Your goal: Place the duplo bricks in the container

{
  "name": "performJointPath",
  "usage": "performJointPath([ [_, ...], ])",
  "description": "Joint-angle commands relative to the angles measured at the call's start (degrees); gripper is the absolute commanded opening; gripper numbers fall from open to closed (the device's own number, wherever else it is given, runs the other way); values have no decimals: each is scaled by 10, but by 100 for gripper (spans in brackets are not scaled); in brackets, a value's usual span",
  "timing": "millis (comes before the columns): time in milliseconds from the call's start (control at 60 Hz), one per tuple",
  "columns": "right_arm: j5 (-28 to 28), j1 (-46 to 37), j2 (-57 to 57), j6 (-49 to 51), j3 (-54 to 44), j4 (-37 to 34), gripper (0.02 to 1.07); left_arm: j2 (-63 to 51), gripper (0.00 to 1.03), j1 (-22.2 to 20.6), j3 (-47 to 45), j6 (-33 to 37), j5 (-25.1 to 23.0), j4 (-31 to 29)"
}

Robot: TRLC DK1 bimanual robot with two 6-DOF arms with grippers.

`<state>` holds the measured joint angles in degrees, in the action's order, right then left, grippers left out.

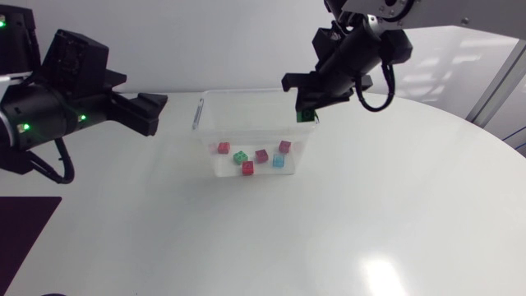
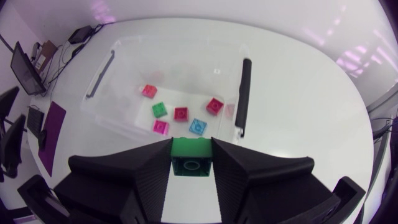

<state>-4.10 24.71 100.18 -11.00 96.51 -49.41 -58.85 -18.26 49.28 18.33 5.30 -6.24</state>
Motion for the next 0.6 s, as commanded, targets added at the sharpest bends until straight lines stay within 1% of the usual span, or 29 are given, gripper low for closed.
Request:
performJointPath([
  [0,14,3,59,-19,67,18,26,33,99,21,-37,-22,6,-3],
  [33,14,1,86,-22,96,18,27,40,99,31,-45,-22,6,-2],
  [67,14,0,115,-22,124,17,32,48,99,40,-52,-22,6,-2],
  [83,15,0,134,-24,141,13,44,52,99,45,-57,-22,5,-2],
  [100,15,0,142,-25,148,10,50,54,99,47,-59,-21,5,-2],
  [133,25,3,165,-26,170,-4,69,59,99,53,-65,-20,4,-1],
  [233,28,4,178,-33,192,-41,80,66,99,60,-76,-18,1,0],
  [267,28,4,169,-38,193,-67,86,69,99,60,-82,-15,1,1],
  [367,13,2,132,-40,175,-131,94,73,99,60,-91,-14,-3,5],
  [500,-15,-12,47,-38,70,-178,94,73,99,59,-100,-16,-13,11],
  [583,-23,-20,3,-23,-3,-209,94,73,99,54,-103,-18,-13,13],
])
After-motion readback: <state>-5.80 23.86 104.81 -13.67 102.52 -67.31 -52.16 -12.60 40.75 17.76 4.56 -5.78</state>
